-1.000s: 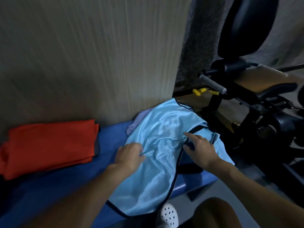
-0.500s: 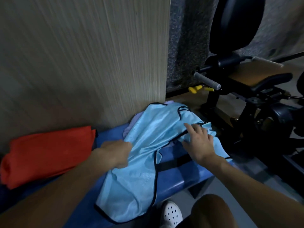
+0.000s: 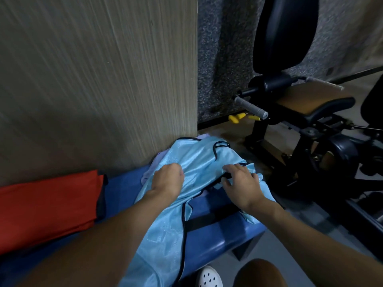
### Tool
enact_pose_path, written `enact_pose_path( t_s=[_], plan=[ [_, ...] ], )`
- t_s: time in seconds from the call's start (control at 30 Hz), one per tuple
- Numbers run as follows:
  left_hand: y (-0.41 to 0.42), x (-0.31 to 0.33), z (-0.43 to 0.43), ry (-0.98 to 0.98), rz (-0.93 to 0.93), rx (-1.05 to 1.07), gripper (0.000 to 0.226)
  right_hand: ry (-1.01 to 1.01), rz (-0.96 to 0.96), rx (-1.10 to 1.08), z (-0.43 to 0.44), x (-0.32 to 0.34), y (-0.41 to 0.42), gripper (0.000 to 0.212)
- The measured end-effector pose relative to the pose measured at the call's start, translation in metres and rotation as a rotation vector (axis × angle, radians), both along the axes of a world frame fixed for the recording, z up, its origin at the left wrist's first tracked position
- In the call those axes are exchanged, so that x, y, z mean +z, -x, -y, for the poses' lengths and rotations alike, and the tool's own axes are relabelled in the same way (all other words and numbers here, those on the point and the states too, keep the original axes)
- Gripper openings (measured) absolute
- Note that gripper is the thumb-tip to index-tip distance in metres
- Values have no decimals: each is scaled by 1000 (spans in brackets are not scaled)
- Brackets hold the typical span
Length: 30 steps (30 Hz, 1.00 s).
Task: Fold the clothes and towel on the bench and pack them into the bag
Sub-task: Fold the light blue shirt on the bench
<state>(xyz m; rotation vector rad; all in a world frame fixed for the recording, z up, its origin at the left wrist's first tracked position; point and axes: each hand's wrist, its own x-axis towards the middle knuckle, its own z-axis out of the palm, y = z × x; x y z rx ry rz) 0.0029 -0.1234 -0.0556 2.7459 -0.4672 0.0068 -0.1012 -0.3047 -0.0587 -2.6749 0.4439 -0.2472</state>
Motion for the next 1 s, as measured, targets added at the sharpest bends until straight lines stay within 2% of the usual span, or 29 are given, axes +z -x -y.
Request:
enact_pose_path(
  t_s=[0.1, 0.2, 0.27, 0.3, 0.33, 0.4, 0.47, 0.53, 0.6, 0.7, 0.77, 0.83, 0.9, 0.93, 1.0],
  plan=[
    [11, 11, -9, 63, 46, -96, 14, -246, 44, -39, -3, 8, -17, 49],
    [28, 27, -29, 116, 77, -348, 18, -700, 130, -149, -14, 26, -34, 55],
    [40, 36, -43, 100, 39, -483, 22, -906, 138, -204, -23, 33, -38, 44],
    [45, 42, -51, 71, -9, -510, 22, -958, 131, -229, -29, 33, -39, 33],
    [50, 48, -57, 23, -62, -524, 21, -977, 127, -254, -33, 31, -38, 31],
    [59, 64, -66, -127, -225, -554, 13, -941, 114, -287, -40, 22, -37, 37],
    [64, 79, -68, -310, -435, -607, 5, -874, 77, -302, -41, 19, -29, 55],
    [64, 86, -64, -366, -568, -635, 5, -879, 31, -310, -38, 15, -20, 70],
    [55, 82, -56, -248, -521, -608, 7, -924, 4, -294, -34, 8, -13, 67],
    [36, 68, -34, 37, -242, -476, 7, -1045, -3, -290, -32, 4, -5, 50],
    [29, 63, -12, 125, -87, -429, 17, -1023, 15, -312, -29, 2, -2, 42],
    [23, 56, 8, 157, -108, -370, 30, -899, 14, -328, -23, 0, 1, 43],
    [17, 44, 24, 197, -204, -326, 33, -695, -2, -339, -12, -1, 6, 50],
    [12, 37, 30, 183, -223, -313, 42, -588, -19, -341, -4, -1, 8, 53],
    [8, 23, 37, -30, -201, -289, 67, -481, -47, -357, 10, -5, 14, 57]
  ],
)
